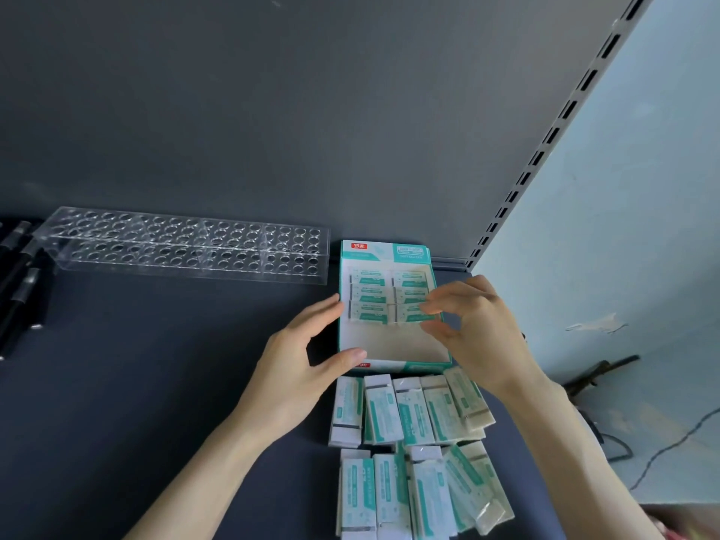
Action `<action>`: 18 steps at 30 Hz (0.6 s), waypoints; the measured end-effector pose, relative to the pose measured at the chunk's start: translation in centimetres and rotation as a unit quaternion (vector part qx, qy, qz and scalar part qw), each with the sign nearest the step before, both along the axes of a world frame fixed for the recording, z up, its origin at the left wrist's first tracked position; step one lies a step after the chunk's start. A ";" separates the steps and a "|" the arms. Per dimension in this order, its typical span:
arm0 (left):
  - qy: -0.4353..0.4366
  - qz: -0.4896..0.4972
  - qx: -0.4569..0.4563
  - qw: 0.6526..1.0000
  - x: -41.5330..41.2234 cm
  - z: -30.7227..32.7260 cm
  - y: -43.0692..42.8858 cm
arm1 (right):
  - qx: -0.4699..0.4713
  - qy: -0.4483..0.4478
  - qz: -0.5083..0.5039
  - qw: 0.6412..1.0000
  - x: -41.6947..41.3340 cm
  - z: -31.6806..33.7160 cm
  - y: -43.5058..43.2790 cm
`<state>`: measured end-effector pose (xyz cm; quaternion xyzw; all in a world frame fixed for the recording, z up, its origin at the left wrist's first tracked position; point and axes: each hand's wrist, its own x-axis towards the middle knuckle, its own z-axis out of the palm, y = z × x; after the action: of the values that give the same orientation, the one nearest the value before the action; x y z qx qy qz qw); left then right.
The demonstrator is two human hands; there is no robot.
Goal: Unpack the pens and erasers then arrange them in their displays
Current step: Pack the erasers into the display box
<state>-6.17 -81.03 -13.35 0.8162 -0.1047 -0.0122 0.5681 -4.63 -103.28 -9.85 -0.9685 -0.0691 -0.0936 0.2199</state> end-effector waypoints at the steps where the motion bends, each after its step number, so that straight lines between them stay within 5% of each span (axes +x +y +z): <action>1: -0.002 0.001 0.000 1.000 0.0 0.0 0.0 | -0.013 0.003 0.003 1.000 0.2 0.0 0.0; 18: -0.007 -0.003 0.017 1.000 0.2 -0.1 0.0 | -0.066 0.014 -0.002 0.998 0.6 -0.2 1.2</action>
<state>-5.99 -81.07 -13.42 0.8253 -0.1109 -0.0100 0.5536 -4.05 -102.09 -10.02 -0.9823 -0.0704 -0.0753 0.1564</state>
